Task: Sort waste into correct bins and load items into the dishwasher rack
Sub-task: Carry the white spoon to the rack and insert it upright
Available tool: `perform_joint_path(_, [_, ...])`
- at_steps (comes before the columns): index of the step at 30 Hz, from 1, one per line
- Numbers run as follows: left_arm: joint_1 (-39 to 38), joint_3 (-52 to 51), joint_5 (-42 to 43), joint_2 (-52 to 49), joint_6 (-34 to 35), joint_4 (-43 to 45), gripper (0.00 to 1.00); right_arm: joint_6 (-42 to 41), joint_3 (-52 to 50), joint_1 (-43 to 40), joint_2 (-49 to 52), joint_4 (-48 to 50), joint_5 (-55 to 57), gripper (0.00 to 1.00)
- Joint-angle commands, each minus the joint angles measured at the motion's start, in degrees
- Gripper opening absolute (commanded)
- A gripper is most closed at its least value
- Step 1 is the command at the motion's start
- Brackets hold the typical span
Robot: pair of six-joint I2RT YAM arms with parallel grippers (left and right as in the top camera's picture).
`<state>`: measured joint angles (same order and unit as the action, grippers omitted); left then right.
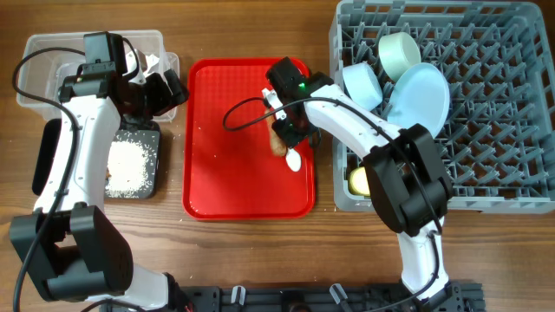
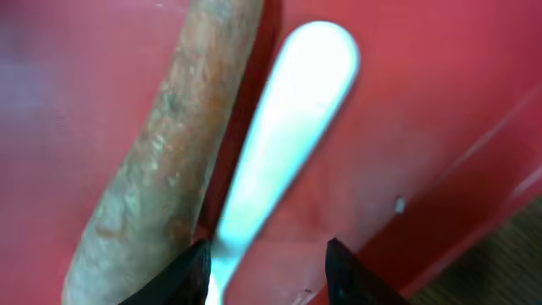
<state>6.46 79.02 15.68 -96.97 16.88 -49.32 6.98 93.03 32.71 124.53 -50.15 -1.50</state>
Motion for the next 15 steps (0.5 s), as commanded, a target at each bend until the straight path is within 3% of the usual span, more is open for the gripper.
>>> perform_joint_path(1, [0.1, 0.7, -0.3, -0.5, 0.1, 0.0, 1.0, 0.5, -0.7, 0.6, 0.7, -0.1, -3.8, 0.47])
perform_joint_path(6, [0.1, 0.7, -0.3, -0.5, 0.1, 0.0, 1.0, -0.5, -0.7, 3.1, 0.7, -0.1, -2.4, 0.5])
perform_joint_path(15, [0.1, 0.7, -0.3, -0.5, 0.1, 0.0, 1.0, -12.4, -0.9, 4.2, 0.8, -4.1, 5.0, 0.48])
